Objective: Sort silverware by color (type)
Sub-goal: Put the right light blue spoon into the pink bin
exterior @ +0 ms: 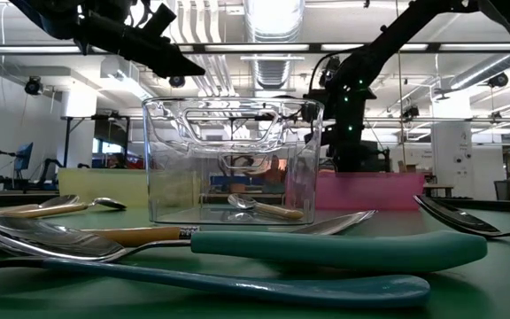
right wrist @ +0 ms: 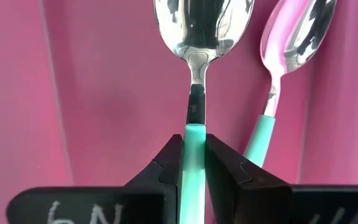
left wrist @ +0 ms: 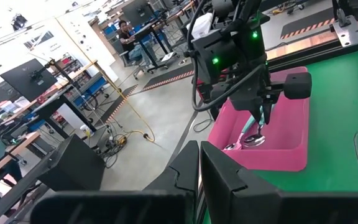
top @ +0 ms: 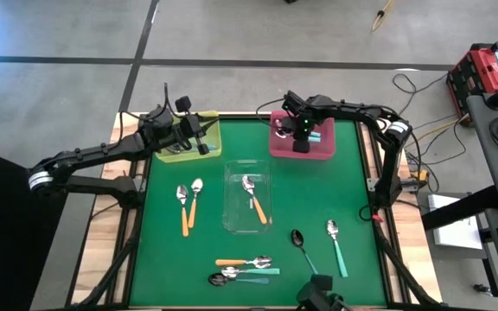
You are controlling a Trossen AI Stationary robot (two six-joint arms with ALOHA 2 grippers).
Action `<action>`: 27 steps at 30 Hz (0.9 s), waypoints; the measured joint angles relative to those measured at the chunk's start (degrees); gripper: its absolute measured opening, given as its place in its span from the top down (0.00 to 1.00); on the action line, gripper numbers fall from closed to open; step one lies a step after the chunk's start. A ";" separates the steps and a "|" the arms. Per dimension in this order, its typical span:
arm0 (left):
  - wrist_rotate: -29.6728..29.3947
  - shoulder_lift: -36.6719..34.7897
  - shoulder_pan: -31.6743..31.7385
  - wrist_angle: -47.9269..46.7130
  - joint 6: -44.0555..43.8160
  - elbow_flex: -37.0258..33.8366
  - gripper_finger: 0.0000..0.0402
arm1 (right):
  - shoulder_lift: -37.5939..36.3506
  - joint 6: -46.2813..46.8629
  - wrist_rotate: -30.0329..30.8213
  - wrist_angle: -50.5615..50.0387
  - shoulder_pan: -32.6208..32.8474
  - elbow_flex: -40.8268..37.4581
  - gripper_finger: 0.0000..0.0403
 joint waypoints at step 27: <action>-0.02 0.00 0.00 0.07 -0.01 0.00 1.00 | 0.01 -1.23 0.53 1.02 0.04 -1.29 0.91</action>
